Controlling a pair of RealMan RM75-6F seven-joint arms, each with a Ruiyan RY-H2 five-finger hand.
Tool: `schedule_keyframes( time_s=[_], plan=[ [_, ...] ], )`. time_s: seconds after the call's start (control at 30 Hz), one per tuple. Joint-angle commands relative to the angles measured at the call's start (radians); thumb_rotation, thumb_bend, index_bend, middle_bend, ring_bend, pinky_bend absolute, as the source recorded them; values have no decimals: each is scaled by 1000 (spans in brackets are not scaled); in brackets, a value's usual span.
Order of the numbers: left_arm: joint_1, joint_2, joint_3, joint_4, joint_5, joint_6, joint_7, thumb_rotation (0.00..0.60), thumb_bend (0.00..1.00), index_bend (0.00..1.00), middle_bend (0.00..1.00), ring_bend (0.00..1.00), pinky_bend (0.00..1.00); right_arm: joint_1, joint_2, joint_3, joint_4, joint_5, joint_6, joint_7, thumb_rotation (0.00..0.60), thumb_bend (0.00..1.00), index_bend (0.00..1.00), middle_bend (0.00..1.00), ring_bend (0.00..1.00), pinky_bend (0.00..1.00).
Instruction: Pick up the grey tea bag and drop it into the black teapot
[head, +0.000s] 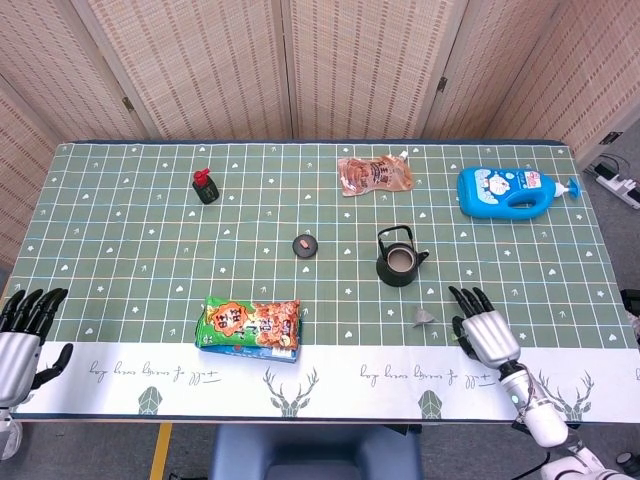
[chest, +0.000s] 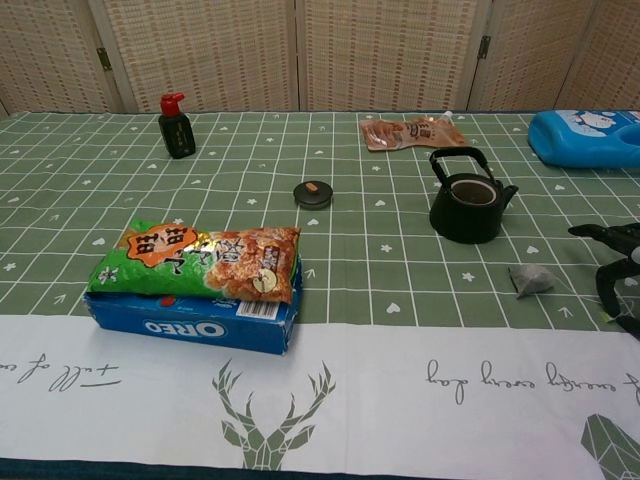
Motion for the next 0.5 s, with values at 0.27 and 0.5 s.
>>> schedule_keyframes(
  time_s=[0.27, 0.5],
  plan=[
    [0, -3, 3, 9, 13, 8, -8, 600, 388, 17, 67, 41, 1, 1, -3, -1, 2, 1, 4, 5, 600, 426, 657, 43, 54, 0],
    [-1, -3, 4, 13, 16, 10, -15, 600, 387, 14, 67, 41, 1, 5, 0, 1, -5, 4, 3, 6, 600, 430, 666, 48, 57, 0]
  ],
)
